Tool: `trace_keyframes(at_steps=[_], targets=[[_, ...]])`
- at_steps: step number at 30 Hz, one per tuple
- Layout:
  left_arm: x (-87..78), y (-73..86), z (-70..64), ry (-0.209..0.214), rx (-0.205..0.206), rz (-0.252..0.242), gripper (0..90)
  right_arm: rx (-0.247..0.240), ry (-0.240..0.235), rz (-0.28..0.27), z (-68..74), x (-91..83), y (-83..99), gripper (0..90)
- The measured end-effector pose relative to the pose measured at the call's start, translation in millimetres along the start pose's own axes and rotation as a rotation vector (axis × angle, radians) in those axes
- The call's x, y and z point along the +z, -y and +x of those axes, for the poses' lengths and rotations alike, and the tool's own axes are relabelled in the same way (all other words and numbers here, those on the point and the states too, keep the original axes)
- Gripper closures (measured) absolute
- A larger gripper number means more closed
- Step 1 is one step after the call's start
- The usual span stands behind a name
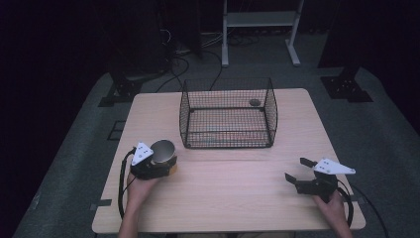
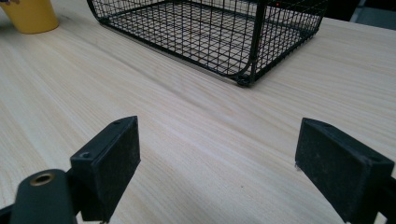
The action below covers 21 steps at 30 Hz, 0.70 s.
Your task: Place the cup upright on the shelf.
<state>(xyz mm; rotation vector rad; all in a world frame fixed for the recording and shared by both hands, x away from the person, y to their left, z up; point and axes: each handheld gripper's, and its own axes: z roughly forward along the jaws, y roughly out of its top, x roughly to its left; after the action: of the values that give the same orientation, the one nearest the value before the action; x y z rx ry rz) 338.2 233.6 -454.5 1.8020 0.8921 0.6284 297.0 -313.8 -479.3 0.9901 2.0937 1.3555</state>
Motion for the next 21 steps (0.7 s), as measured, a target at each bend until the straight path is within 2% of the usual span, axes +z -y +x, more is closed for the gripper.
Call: trace_keyframes(at_steps=[4, 10, 21], targets=[[-0.4, -0.4, -1.0, 0.0, 0.008, 0.001, 13.3, 0.002, 0.0, 0.0, 0.0, -0.1, 0.0, 13.0], [-5.2, -4.0, -4.4, 0.016, 0.011, -0.026, 13.4, 0.004, -0.001, -0.002, -0.2, -0.3, 0.1, 13.0], [-14.9, -15.1, -16.3, 0.074, 0.016, -0.067, 13.5, 0.006, 0.0, -0.003, -0.5, -0.5, 0.2, 13.0]])
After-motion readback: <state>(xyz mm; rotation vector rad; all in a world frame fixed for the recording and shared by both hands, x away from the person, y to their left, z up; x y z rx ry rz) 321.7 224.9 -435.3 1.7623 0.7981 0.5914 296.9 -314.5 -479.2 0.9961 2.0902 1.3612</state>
